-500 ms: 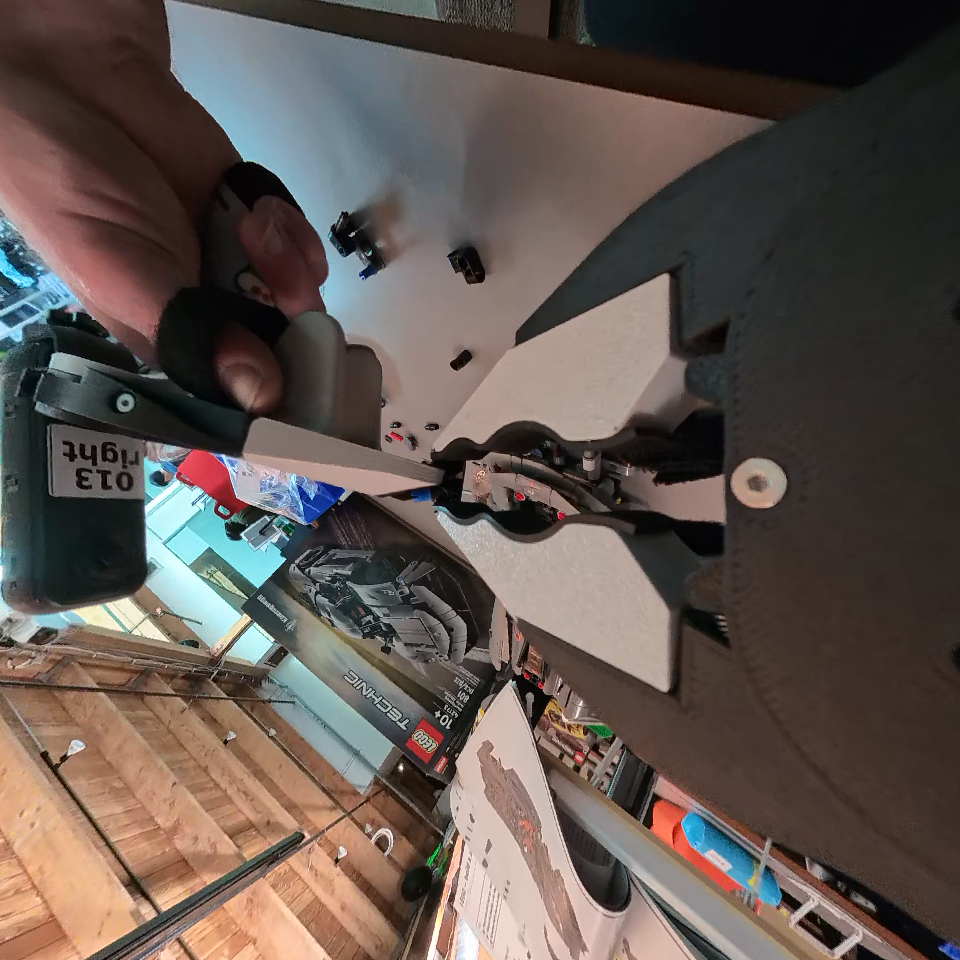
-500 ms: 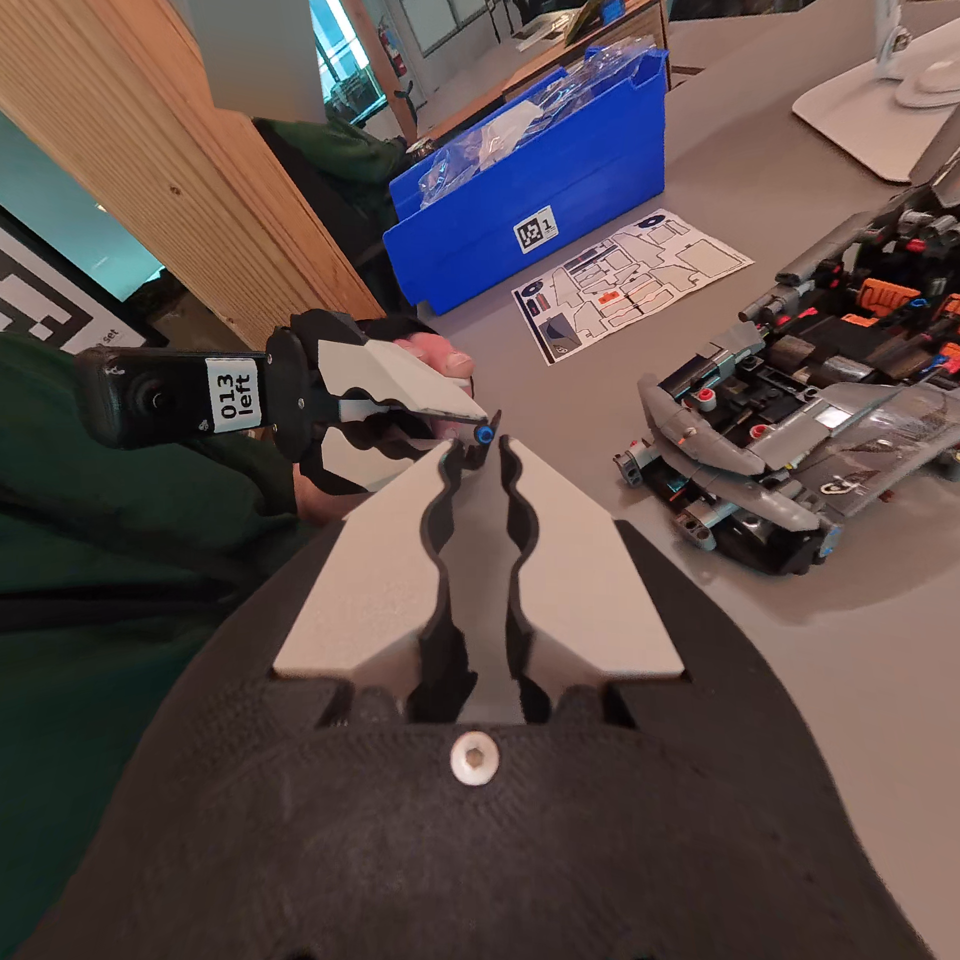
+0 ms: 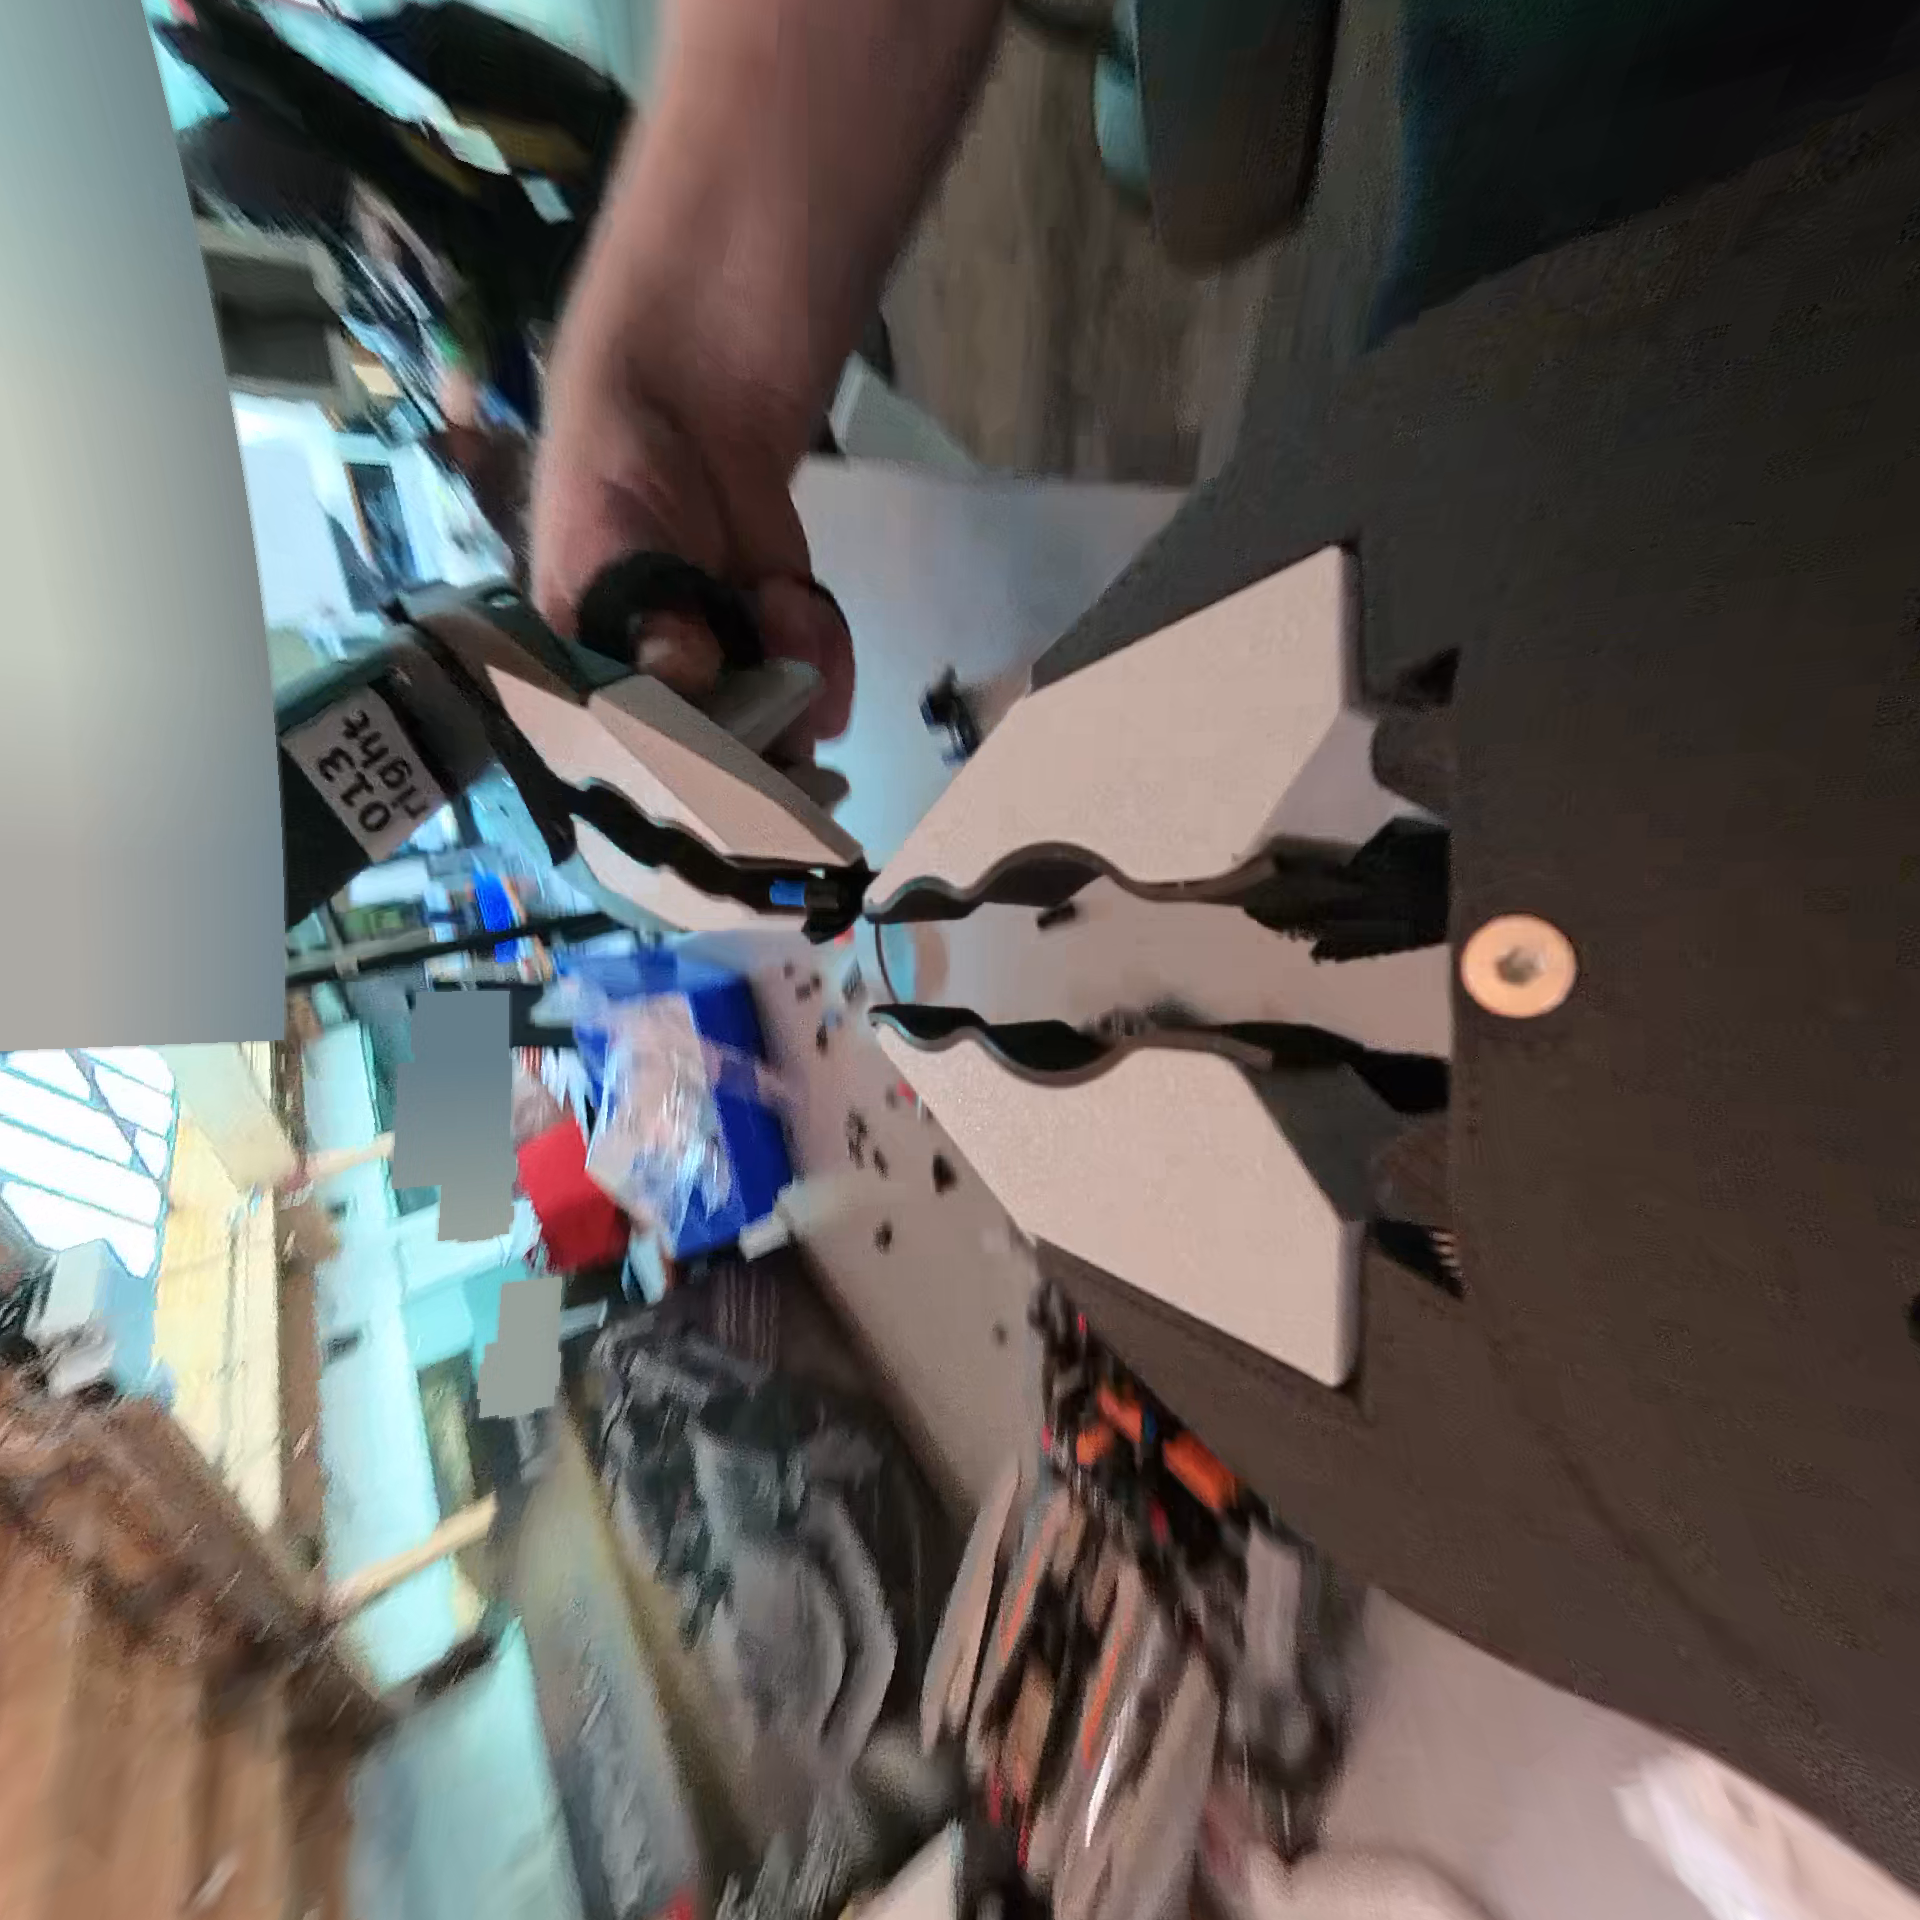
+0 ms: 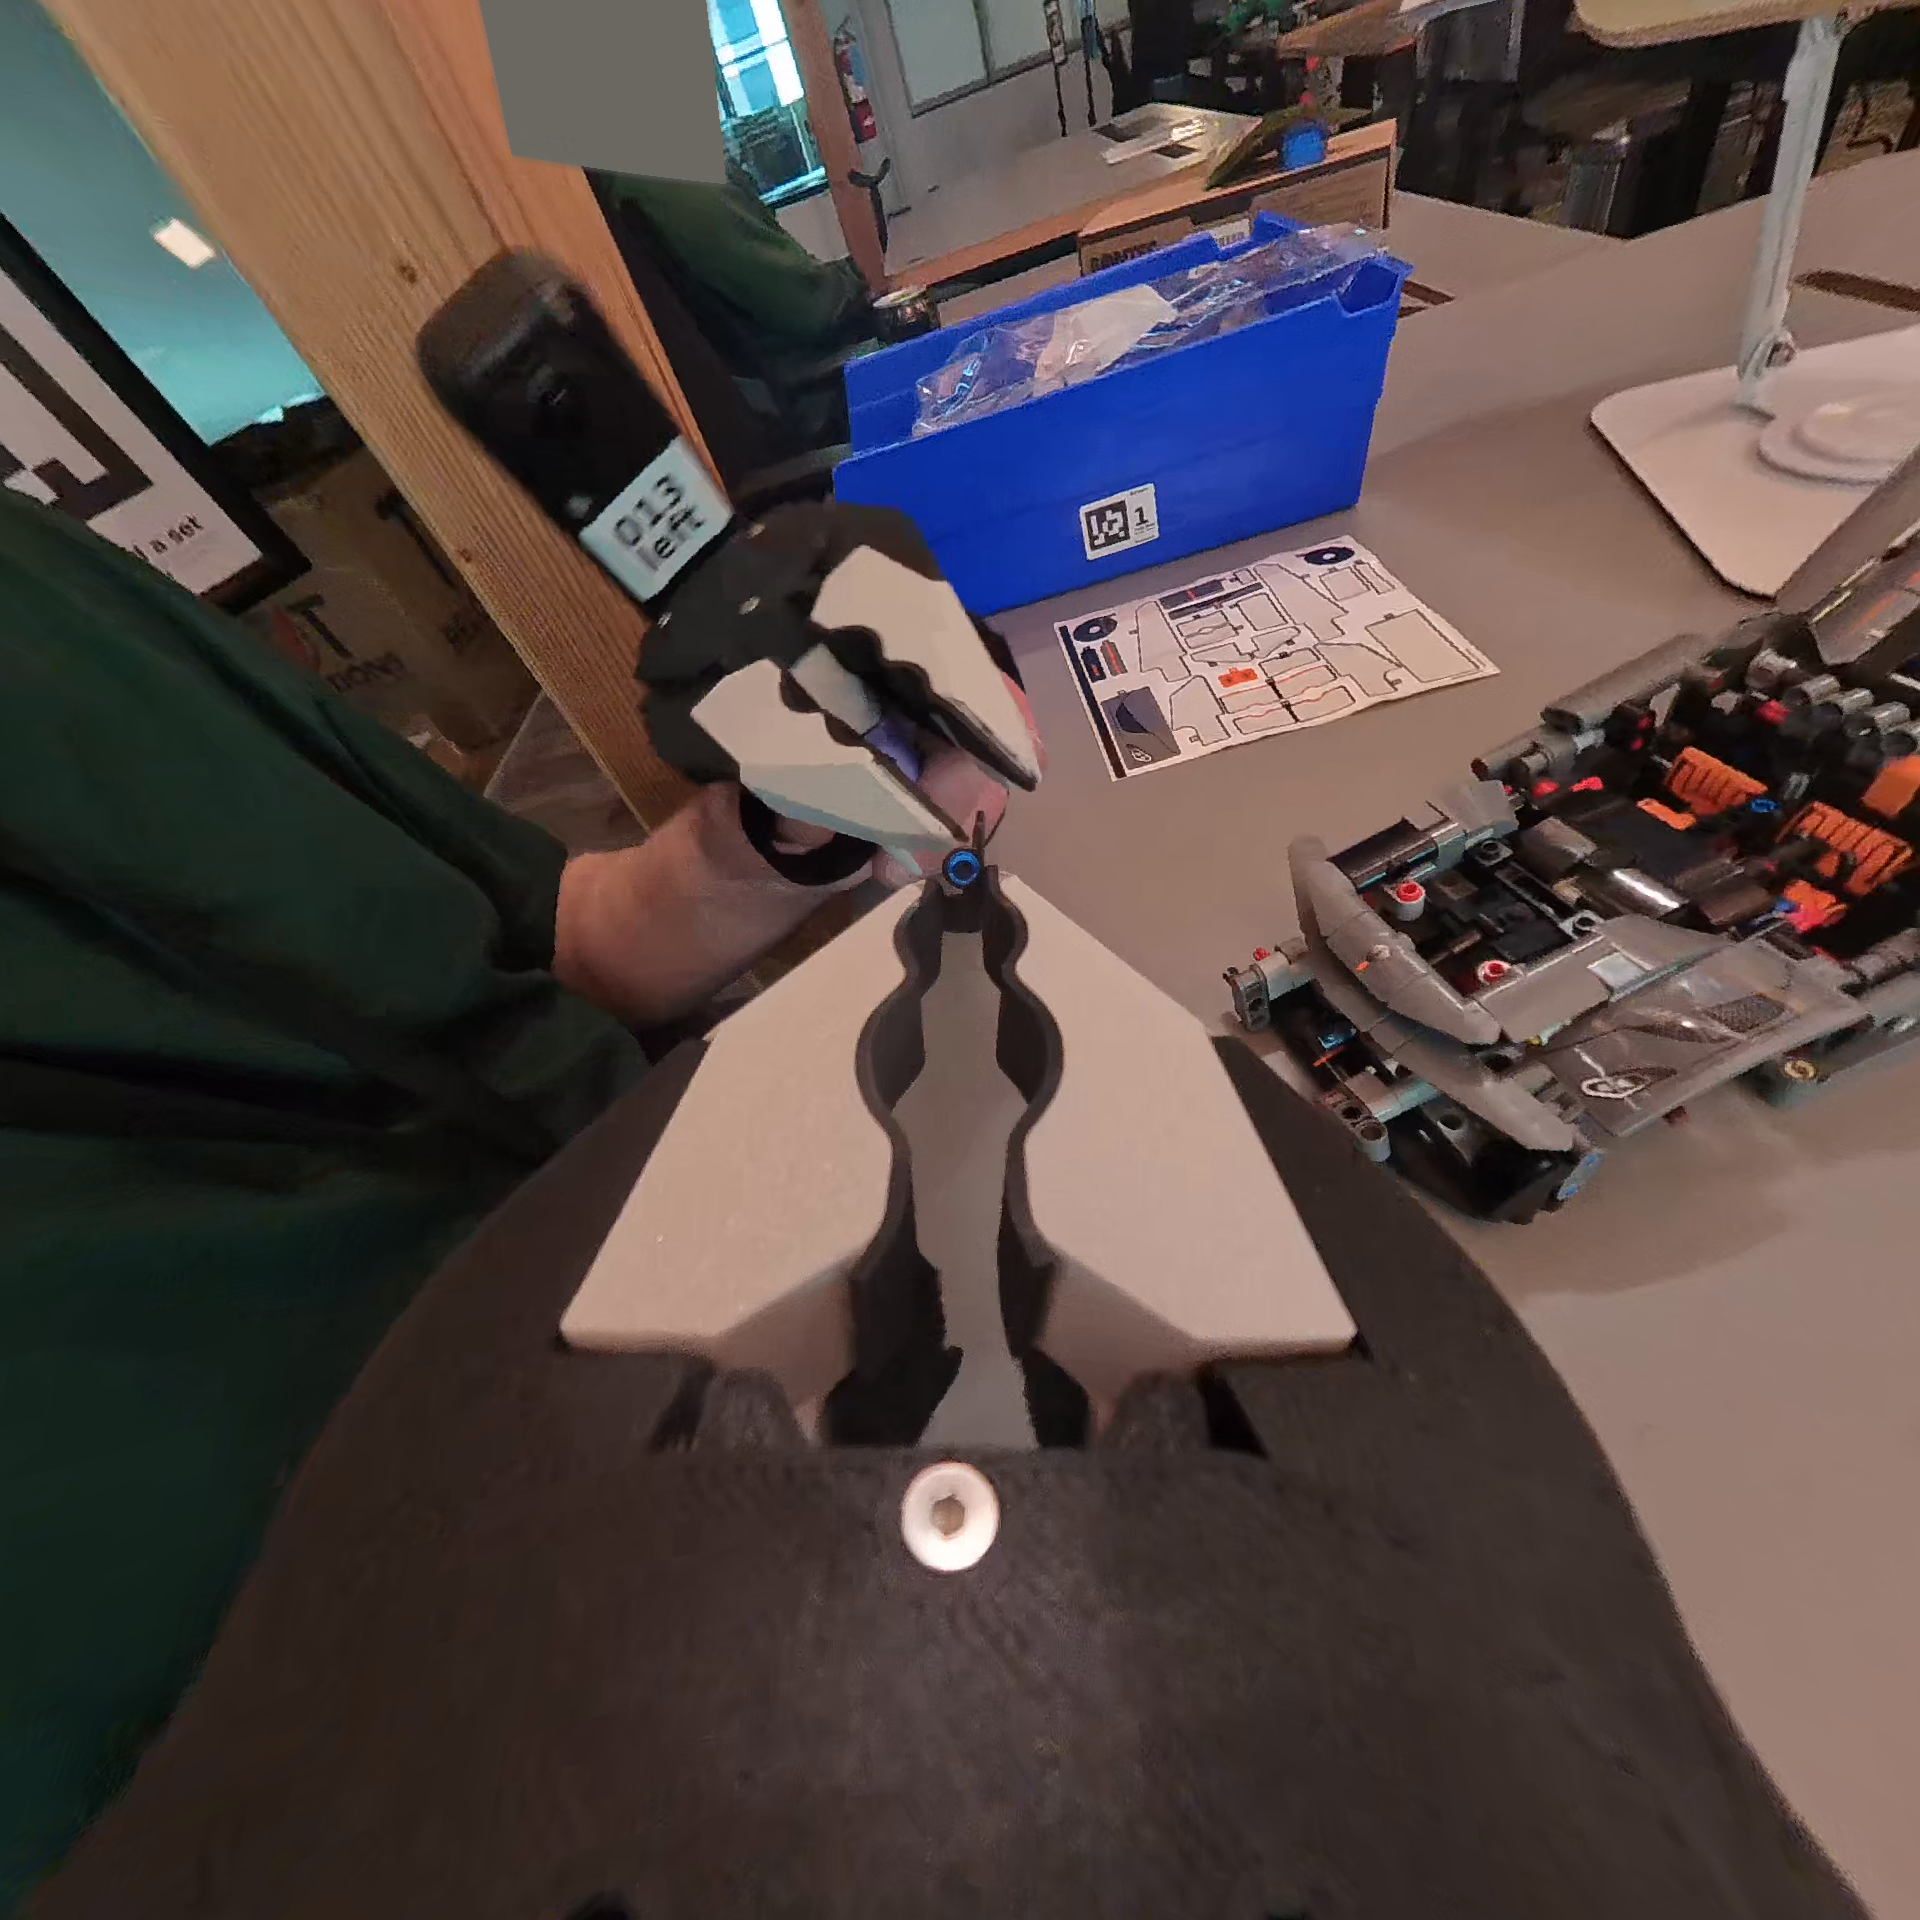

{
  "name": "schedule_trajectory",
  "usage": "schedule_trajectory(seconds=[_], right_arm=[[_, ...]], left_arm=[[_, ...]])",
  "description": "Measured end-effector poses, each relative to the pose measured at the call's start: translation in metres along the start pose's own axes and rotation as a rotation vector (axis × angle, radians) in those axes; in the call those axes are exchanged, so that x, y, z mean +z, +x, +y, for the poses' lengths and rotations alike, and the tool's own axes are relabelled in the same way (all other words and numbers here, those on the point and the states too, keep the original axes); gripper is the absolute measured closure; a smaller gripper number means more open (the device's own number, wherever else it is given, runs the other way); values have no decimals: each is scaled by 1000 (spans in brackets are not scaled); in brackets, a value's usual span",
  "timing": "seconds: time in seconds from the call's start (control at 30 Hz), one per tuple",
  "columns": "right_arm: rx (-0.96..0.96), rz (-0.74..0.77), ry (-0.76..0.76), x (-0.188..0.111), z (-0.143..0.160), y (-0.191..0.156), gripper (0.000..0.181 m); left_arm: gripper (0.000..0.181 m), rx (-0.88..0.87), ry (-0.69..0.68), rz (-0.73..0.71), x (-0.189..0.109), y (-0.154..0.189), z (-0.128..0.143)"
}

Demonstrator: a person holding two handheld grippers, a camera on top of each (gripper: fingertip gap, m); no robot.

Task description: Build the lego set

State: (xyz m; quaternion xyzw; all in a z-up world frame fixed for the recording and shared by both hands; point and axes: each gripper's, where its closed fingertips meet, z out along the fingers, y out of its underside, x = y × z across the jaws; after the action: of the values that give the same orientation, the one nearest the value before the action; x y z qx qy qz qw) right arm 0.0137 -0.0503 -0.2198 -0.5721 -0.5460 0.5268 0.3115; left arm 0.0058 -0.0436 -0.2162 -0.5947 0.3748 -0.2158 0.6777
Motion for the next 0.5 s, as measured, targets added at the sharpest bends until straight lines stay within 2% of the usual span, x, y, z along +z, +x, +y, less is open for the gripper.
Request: schedule_trajectory(seconds=[0.17,0.33,0.5], right_arm=[[-71,3,-33,-1,2,-7,175],[-101,0,-65,-1,8,-10,175],[-121,-1,-70,-5,8,-11,176]], left_arm=[[172,-243,71,180,4,10,-5],[181,-347,118,285,5,18,-12],[181,-414,124,350,11,22,-14]])
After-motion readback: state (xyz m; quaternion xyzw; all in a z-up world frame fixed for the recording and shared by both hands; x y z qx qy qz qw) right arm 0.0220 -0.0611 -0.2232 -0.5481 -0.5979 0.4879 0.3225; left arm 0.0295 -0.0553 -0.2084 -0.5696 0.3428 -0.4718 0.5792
